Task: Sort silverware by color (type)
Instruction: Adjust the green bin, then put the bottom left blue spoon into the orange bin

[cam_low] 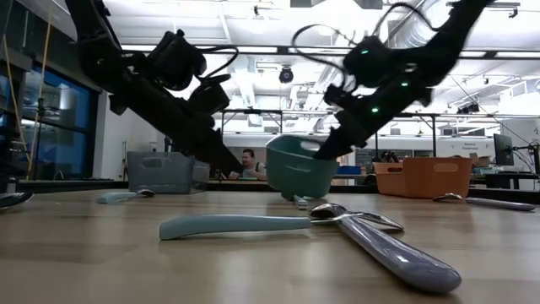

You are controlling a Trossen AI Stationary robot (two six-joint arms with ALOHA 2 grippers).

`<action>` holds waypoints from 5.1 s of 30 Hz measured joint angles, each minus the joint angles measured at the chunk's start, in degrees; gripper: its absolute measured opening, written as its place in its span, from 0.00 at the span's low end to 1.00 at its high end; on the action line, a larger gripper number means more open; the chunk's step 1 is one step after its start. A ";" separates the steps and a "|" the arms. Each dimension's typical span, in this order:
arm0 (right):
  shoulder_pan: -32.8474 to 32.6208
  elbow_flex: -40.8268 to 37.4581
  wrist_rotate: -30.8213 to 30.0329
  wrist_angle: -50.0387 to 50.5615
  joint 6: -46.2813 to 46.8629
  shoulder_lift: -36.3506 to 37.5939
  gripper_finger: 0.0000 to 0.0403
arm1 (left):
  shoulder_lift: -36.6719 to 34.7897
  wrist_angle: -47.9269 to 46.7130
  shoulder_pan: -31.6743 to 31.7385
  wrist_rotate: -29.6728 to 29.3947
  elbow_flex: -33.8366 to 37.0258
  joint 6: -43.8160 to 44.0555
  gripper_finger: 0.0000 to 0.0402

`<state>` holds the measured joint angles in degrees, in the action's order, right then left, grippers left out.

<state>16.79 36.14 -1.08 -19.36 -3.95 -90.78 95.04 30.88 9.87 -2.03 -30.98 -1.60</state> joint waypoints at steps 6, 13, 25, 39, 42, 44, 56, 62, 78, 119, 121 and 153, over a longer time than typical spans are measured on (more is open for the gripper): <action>-3.40 -5.85 -4.06 -2.35 2.11 7.21 0.00 | 0.00 -0.14 -2.45 -2.65 0.00 1.39 0.00; -2.68 -3.08 -5.66 2.79 -2.11 13.40 0.00 | 0.00 0.34 -2.38 -4.60 -0.24 2.47 0.00; 8.66 5.77 -5.17 33.65 -0.96 12.27 0.00 | 0.36 5.20 3.13 10.67 -0.32 6.03 0.00; 21.96 11.22 6.17 27.18 -5.04 -4.47 0.00 | 10.60 4.99 10.85 14.62 -10.85 2.74 0.00; 22.87 14.23 7.00 26.39 -5.53 -7.78 0.00 | 11.64 5.04 12.77 15.11 -11.71 2.84 0.00; 23.38 16.39 7.26 25.90 -5.53 -9.70 0.00 | 11.59 4.79 14.09 15.11 -11.52 2.98 0.00; 25.45 22.32 7.98 26.96 -5.70 -11.92 0.00 | 11.56 4.98 20.94 15.42 -11.54 2.99 0.00; 26.35 23.28 4.17 33.99 -9.20 -5.52 0.00 | 10.01 0.34 23.25 24.98 -11.54 0.99 0.00; 4.80 13.22 0.63 42.59 -10.47 10.00 0.00 | 9.27 5.07 5.49 17.13 -10.83 -6.09 0.00; 6.00 11.70 -1.82 24.34 -12.15 0.30 0.00 | 9.27 0.44 9.71 -1.50 -10.38 -1.51 0.00; 5.85 11.70 -1.86 24.13 -12.61 0.30 0.00 | 9.17 0.14 8.66 -1.48 -9.64 -1.47 0.00; -32.87 11.83 -7.91 19.41 12.23 0.28 0.29 | 2.01 2.54 -13.17 -7.77 2.15 7.48 0.00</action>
<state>-16.08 47.97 -8.98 0.05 8.28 -90.50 97.06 33.41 -3.30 -9.80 -28.83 5.87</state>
